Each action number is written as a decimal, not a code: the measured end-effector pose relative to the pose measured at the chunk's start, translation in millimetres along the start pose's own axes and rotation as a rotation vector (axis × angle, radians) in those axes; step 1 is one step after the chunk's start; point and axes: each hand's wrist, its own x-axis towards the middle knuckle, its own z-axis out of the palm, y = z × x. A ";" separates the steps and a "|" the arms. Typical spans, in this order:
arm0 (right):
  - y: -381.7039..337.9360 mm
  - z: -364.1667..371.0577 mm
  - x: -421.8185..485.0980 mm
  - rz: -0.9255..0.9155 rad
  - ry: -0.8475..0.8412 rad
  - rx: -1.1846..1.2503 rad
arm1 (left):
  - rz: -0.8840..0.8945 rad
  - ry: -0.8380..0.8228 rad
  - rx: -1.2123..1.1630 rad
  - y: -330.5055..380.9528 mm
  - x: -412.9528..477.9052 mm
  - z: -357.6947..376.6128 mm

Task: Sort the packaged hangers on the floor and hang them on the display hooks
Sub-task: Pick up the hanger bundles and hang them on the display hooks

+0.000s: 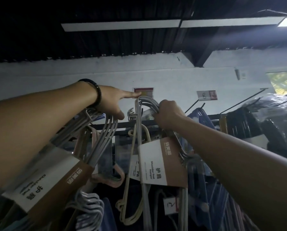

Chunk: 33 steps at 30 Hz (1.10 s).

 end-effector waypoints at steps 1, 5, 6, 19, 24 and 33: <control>0.5 0.9 3.5 0.011 0.006 0.009 | -0.008 0.001 0.005 -0.3 1.7 0.1; 0.8 9.7 13.7 0.029 0.035 0.042 | -0.043 0.019 0.020 -4.2 4.5 1.5; -0.1 12.7 15.5 0.023 0.042 0.044 | -0.045 0.020 0.028 -5.3 5.8 2.4; -8.4 56.0 32.7 0.045 0.037 0.016 | -0.051 -0.001 0.006 -3.0 15.9 7.8; -26.7 71.1 46.7 0.065 0.094 0.077 | -0.068 0.023 0.042 2.9 19.1 4.6; 6.1 147.0 43.7 0.223 0.128 0.070 | -0.041 -0.024 -0.024 14.6 23.1 1.7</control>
